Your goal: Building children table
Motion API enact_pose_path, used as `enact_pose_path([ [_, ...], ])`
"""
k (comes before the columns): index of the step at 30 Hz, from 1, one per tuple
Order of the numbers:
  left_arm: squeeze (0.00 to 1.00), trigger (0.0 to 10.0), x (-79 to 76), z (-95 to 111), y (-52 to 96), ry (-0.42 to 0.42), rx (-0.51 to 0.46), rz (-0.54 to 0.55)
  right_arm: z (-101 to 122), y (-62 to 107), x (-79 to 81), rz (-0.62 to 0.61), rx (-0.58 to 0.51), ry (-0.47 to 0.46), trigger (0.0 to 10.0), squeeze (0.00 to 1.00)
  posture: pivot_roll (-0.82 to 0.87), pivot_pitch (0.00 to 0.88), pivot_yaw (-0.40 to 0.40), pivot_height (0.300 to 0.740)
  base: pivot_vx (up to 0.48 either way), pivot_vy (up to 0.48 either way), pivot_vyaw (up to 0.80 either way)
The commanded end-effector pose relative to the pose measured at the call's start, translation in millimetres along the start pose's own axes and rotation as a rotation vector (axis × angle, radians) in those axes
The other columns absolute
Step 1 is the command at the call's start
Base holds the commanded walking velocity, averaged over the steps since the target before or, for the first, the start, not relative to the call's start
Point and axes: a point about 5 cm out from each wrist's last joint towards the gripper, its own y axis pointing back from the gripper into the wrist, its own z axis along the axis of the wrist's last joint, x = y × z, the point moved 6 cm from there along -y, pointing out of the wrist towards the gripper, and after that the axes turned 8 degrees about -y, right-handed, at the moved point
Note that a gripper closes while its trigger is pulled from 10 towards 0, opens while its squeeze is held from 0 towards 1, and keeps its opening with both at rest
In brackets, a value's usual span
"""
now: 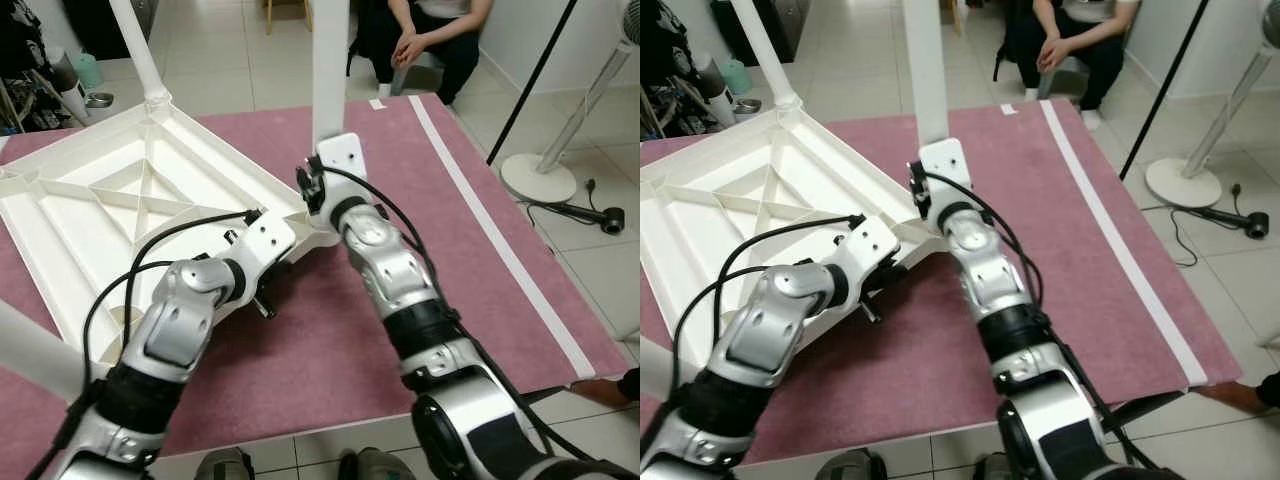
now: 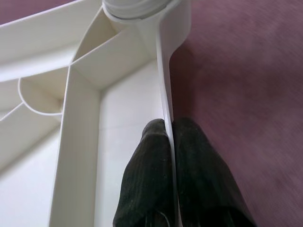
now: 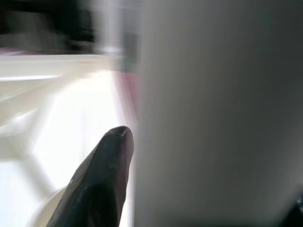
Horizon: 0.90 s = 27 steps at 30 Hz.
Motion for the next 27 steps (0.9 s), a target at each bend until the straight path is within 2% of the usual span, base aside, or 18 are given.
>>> enact_pose_path([
  [1,0.00,10.0,-17.6,31.9,17.3,-0.143,-0.163,-0.091,19.5,25.1,44.1,0.425,-0.045,0.008,10.0,0.00,0.09,0.000,0.042,0.740,0.000,0.000,0.00],
  [2,0.00,10.0,-17.6,31.9,17.3,-0.143,-0.163,-0.091,19.5,25.1,44.1,0.425,-0.045,0.008,10.0,0.00,0.09,0.000,0.042,0.740,0.000,0.000,0.00],
  [4,0.00,10.0,-31.0,30.1,27.4,-0.186,-0.196,-0.173,18.9,51.2,52.2,0.645,-0.018,0.044,10.0,0.00,0.09,0.000,0.041,0.740,0.000,0.000,0.00],
  [5,0.00,10.0,-31.0,30.1,27.4,-0.186,-0.196,-0.173,18.9,51.2,52.2,0.645,-0.018,0.044,10.0,0.00,0.09,0.000,0.041,0.740,0.000,0.000,0.00],
  [6,0.00,10.0,-35.7,29.2,31.3,-0.200,-0.209,-0.202,16.7,58.7,51.8,0.703,0.005,0.056,10.0,0.00,0.09,0.000,0.041,0.740,0.000,0.000,0.00],
  [7,0.00,10.0,-47.5,28.1,43.4,-0.216,-0.254,-0.285,15.3,75.1,47.3,0.846,0.062,0.051,10.0,0.00,0.09,0.000,0.037,0.740,0.000,0.000,0.00],
  [9,0.00,10.0,-49.6,27.0,46.8,-0.222,-0.262,-0.305,18.2,77.2,42.2,0.882,0.076,0.025,10.0,0.00,0.09,0.000,0.032,0.740,0.000,0.000,0.00],
  [10,0.00,10.0,-47.9,26.6,46.2,-0.221,-0.258,-0.297,20.9,75.7,39.4,0.886,0.077,0.005,4.5,0.00,0.09,0.000,0.031,0.740,0.000,0.000,0.00],
  [11,0.00,10.0,-45.1,26.1,44.8,-0.218,-0.252,-0.282,23.2,72.3,36.0,0.879,0.078,-0.014,0.7,0.00,0.09,0.000,0.031,0.740,0.000,0.000,0.00],
  [12,0.00,10.0,-42.2,25.8,43.1,-0.218,-0.246,-0.265,23.9,68.7,33.5,0.867,0.081,-0.023,0.0,0.00,0.10,0.000,0.026,0.740,0.000,0.000,0.00],
  [13,0.00,10.0,-40.5,25.8,42.2,-0.218,-0.243,-0.255,23.7,66.8,32.3,0.860,0.082,-0.024,0.0,0.00,0.10,0.000,0.026,0.740,0.000,0.000,0.00],
  [15,0.00,10.0,-33.2,29.8,36.2,-0.195,-0.244,-0.203,24.5,51.4,25.8,0.756,0.068,-0.056,0.0,0.00,0.10,0.000,0.024,0.740,0.000,0.000,0.00],
  [16,0.00,10.0,-33.2,29.8,36.2,-0.195,-0.244,-0.203,24.5,51.4,25.8,0.756,0.068,-0.056,0.0,0.00,0.10,0.000,0.024,0.740,0.000,0.000,0.00],
  [17,0.00,10.0,-28.5,31.8,32.1,-0.183,-0.240,-0.167,21.0,44.4,22.3,0.697,0.072,-0.046,0.0,0.00,0.10,0.000,0.024,0.740,0.000,0.000,0.00],
  [20,0.00,10.0,-11.8,37.6,16.6,-0.127,-0.212,-0.042,-2.5,20.0,0.6,0.412,0.141,0.035,0.0,0.00,0.10,0.000,0.028,0.740,0.000,0.000,0.00],
  [22,0.00,10.0,-9.9,38.7,14.9,-0.118,-0.210,-0.028,-5.8,17.7,-3.7,0.368,0.155,0.047,0.0,0.00,0.10,0.000,0.029,0.740,0.000,0.000,0.00],
  [24,0.00,10.0,-3.6,46.2,8.8,-0.093,-0.218,0.014,-13.4,10.8,-18.2,0.214,0.185,0.092,0.0,0.00,0.09,0.000,0.030,0.740,0.000,0.000,0.00],
  [27,0.00,10.0,-3.6,46.2,8.8,-0.093,-0.218,0.014,-13.4,10.8,-18.2,0.214,0.185,0.092,0.0,0.00,0.09,0.000,0.030,0.740,0.000,0.000,0.00],
])
